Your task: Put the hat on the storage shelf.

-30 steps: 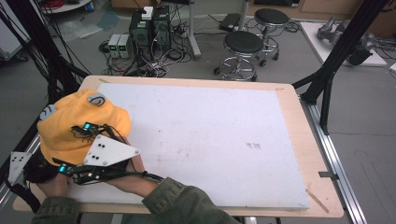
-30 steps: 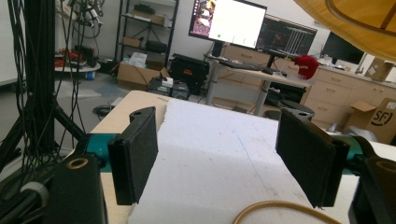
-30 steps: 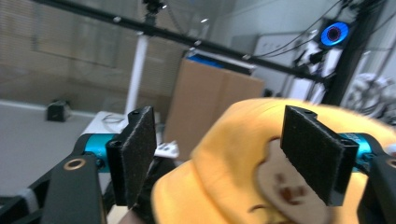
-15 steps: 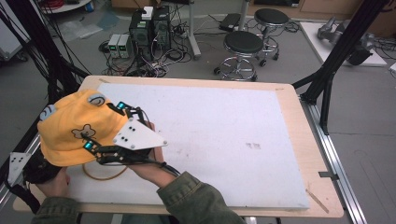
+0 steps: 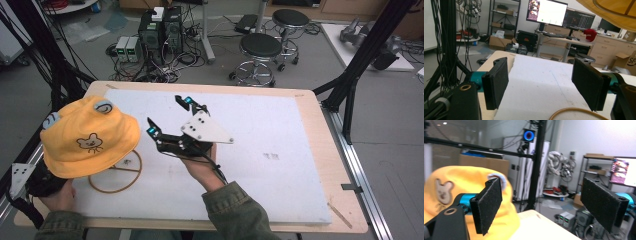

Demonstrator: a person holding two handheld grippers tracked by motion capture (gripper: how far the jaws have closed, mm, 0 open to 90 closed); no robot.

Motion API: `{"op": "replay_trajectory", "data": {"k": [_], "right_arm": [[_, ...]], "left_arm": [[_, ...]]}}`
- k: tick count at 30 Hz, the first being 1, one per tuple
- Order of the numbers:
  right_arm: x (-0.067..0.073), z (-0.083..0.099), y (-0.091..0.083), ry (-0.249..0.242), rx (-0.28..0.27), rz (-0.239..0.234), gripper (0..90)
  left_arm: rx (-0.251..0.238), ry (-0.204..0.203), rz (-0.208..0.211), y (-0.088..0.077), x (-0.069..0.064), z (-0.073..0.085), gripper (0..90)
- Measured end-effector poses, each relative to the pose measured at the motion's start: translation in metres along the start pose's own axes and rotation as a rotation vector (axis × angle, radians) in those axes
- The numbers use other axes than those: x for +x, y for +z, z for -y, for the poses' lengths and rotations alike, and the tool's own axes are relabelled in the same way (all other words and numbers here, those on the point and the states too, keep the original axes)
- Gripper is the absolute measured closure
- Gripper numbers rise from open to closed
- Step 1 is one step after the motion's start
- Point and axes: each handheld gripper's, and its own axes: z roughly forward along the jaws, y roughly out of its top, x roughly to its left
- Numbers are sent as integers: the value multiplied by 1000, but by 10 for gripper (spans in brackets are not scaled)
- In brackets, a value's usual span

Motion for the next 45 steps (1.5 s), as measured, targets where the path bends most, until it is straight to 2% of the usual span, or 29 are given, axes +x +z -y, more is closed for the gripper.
{"op": "replay_trajectory", "data": {"k": [2,3,4,6,8,9,11,14,22,23,24,34,40,41,45], "right_arm": [[-4,0,-4,-2,-1,13,167],[-11,0,-14,0,-2,41,167],[-11,0,-14,0,-2,41,167],[-22,0,-29,2,-6,80,167],[-26,0,-35,4,-4,90,167],[-35,0,-45,9,-9,115,167],[-39,1,-50,16,-8,131,167],[-56,3,-68,33,-9,189,167],[-84,15,-100,68,10,284,166],[-84,15,-100,68,10,284,166],[-91,18,-111,71,13,316,165],[-114,36,-162,75,58,447,160],[-121,42,-180,87,68,491,159],[-123,45,-187,94,80,509,159],[-126,51,-195,89,101,527,157]], "left_arm": [[2,6,0,0,0,0,298],[2,5,-1,-1,-1,0,298],[0,7,-2,-1,-2,0,298],[3,14,-3,-2,-3,0,298],[2,21,-4,-2,-5,-1,298],[2,31,-5,-3,-7,-1,298],[2,31,-1,-4,-8,-1,298],[1,44,2,-7,-12,-1,298],[10,78,-2,-8,-18,-1,298],[13,84,-1,-9,-18,-1,298],[11,82,-1,-8,-19,-1,298],[18,78,3,-8,-17,0,298],[27,75,10,-5,-18,0,295],[26,75,11,-5,-18,0,295],[24,72,15,-3,-19,0,295]]}}
